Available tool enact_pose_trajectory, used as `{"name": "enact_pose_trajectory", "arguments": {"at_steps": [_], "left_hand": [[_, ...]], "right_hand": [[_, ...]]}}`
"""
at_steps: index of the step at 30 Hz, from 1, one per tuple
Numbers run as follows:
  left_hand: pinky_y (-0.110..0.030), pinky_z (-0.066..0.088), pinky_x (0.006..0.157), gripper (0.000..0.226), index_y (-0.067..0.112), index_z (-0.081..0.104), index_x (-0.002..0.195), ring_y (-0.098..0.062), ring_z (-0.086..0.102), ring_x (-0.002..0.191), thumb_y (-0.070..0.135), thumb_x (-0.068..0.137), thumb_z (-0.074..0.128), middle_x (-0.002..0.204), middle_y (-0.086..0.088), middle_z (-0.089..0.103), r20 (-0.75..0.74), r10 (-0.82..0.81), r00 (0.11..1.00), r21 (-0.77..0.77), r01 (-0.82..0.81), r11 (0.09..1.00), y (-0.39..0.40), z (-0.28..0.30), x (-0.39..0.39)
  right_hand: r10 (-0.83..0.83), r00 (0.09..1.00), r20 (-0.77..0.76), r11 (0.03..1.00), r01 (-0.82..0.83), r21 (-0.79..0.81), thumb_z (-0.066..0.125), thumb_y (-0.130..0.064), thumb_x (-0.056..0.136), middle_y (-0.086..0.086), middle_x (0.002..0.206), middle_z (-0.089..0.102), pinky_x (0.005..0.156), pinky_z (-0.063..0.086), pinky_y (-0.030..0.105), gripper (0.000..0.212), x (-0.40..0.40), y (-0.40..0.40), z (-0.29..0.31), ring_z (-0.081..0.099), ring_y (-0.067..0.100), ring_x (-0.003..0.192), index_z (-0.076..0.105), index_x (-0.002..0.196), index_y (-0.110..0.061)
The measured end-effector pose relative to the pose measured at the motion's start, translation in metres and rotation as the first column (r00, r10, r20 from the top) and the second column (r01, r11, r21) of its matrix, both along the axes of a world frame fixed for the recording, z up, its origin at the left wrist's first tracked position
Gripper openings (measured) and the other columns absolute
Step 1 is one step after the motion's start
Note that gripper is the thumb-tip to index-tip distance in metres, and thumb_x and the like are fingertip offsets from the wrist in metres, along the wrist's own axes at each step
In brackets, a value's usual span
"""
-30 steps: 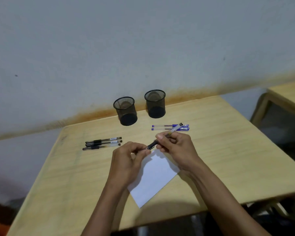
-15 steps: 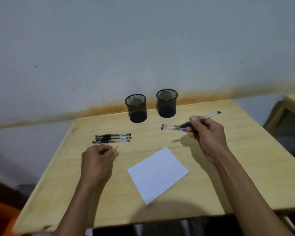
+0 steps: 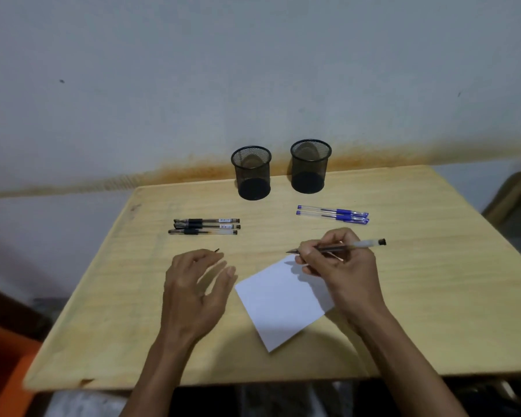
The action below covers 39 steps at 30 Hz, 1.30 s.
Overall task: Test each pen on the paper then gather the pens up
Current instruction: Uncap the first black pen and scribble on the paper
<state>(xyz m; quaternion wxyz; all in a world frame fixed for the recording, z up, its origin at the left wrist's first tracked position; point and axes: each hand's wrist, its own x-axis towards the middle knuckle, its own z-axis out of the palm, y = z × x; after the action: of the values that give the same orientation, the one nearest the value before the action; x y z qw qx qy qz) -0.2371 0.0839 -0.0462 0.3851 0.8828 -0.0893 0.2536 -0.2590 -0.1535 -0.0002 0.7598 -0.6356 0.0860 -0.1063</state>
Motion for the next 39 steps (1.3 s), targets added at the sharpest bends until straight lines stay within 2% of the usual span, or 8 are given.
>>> {"name": "enact_pose_trajectory", "arguments": {"at_steps": [2, 6, 11, 17, 21, 25, 30, 39], "left_hand": [[-0.038, 0.054, 0.084, 0.027, 0.023, 0.077, 0.104, -0.013, 0.061, 0.107, 0.034, 0.079, 0.077, 0.108, 0.011, 0.065, -0.056, -0.123, 0.991, 0.059, 0.126, 0.99, 0.001, -0.005, -0.006], [-0.037, 0.047, 0.091, 0.037, 0.027, 0.077, 0.107, -0.014, 0.06, 0.106, 0.053, 0.082, 0.067, 0.111, 0.007, 0.07, -0.106, -0.186, 0.977, 0.287, 0.209, 0.935, 0.007, -0.012, -0.005], [-0.045, 0.047, 0.093, 0.044, 0.026, 0.077, 0.108, -0.026, 0.063, 0.111, 0.059, 0.088, 0.058, 0.122, 0.001, 0.07, -0.156, -0.181, 0.971, 0.434, 0.232, 0.87, 0.013, -0.023, 0.0], [-0.05, 0.046, 0.102, 0.055, 0.027, 0.074, 0.115, -0.025, 0.06, 0.123, 0.068, 0.087, 0.049, 0.133, -0.001, 0.065, -0.211, -0.105, 0.972, 0.528, 0.203, 0.825, 0.011, -0.02, -0.008], [-0.055, 0.045, 0.103, 0.058, 0.026, 0.073, 0.116, -0.025, 0.057, 0.127, 0.068, 0.088, 0.043, 0.134, -0.001, 0.064, -0.22, -0.099, 0.97, 0.529, 0.204, 0.823, 0.01, -0.022, -0.008], [-0.055, 0.04, 0.108, 0.058, 0.028, 0.07, 0.121, -0.023, 0.052, 0.134, 0.067, 0.09, 0.04, 0.138, 0.0, 0.061, -0.248, -0.099, 0.964, 0.504, 0.216, 0.836, 0.014, -0.027, -0.009], [-0.051, 0.032, 0.115, 0.062, 0.028, 0.06, 0.134, -0.016, 0.038, 0.144, 0.066, 0.091, 0.037, 0.148, 0.005, 0.051, -0.274, -0.079, 0.958, 0.508, 0.214, 0.835, 0.012, -0.023, -0.016], [-0.05, 0.027, 0.118, 0.065, 0.029, 0.057, 0.138, -0.016, 0.032, 0.147, 0.069, 0.09, 0.036, 0.152, 0.004, 0.046, -0.308, -0.05, 0.95, 0.499, 0.206, 0.842, 0.012, -0.021, -0.016]], "right_hand": [[0.072, 0.997, 0.005, 0.995, -0.071, -0.073, 0.073, 0.006, 0.086, 0.007, 0.074, 0.076, 0.064, 0.058, 0.022, 0.016, 0.005, 0.012, -0.007, 0.075, 0.016, 0.068, 0.059, 0.09, 0.0], [0.174, 0.984, -0.049, 0.973, -0.18, -0.148, 0.066, 0.004, 0.093, 0.012, 0.068, 0.071, 0.062, 0.057, 0.026, 0.005, 0.015, 0.033, -0.021, 0.07, 0.017, 0.059, 0.067, 0.092, 0.0], [0.225, 0.973, -0.06, 0.953, -0.232, -0.197, 0.07, 0.002, 0.09, 0.018, 0.078, 0.076, 0.07, 0.061, 0.04, 0.007, 0.023, 0.038, -0.034, 0.075, 0.033, 0.075, 0.068, 0.084, 0.001], [0.288, 0.955, -0.076, 0.879, -0.295, -0.375, 0.08, 0.008, 0.076, 0.006, 0.082, 0.079, 0.068, 0.056, 0.019, 0.016, 0.023, 0.037, -0.033, 0.076, 0.016, 0.077, 0.072, 0.079, -0.005], [0.33, 0.941, -0.073, 0.835, -0.327, -0.443, 0.083, 0.004, 0.072, 0.007, 0.076, 0.077, 0.067, 0.061, 0.038, 0.014, 0.028, 0.045, -0.026, 0.074, 0.024, 0.075, 0.073, 0.077, -0.004], [0.351, 0.929, -0.119, 0.804, -0.364, -0.469, 0.082, -0.003, 0.069, 0.008, 0.066, 0.073, 0.062, 0.055, 0.052, 0.016, 0.036, 0.055, -0.033, 0.07, 0.035, 0.068, 0.068, 0.066, -0.007], [0.356, 0.928, -0.115, 0.802, -0.366, -0.472, 0.08, -0.014, 0.067, 0.005, 0.061, 0.072, 0.058, 0.055, 0.046, 0.017, 0.036, 0.052, -0.034, 0.068, 0.023, 0.059, 0.065, 0.061, -0.014], [0.342, 0.93, -0.133, 0.802, -0.362, -0.475, 0.08, -0.018, 0.067, -0.003, 0.055, 0.066, 0.053, 0.044, 0.03, 0.023, 0.039, 0.059, -0.039, 0.057, 0.008, 0.054, 0.062, 0.055, -0.027]]}}
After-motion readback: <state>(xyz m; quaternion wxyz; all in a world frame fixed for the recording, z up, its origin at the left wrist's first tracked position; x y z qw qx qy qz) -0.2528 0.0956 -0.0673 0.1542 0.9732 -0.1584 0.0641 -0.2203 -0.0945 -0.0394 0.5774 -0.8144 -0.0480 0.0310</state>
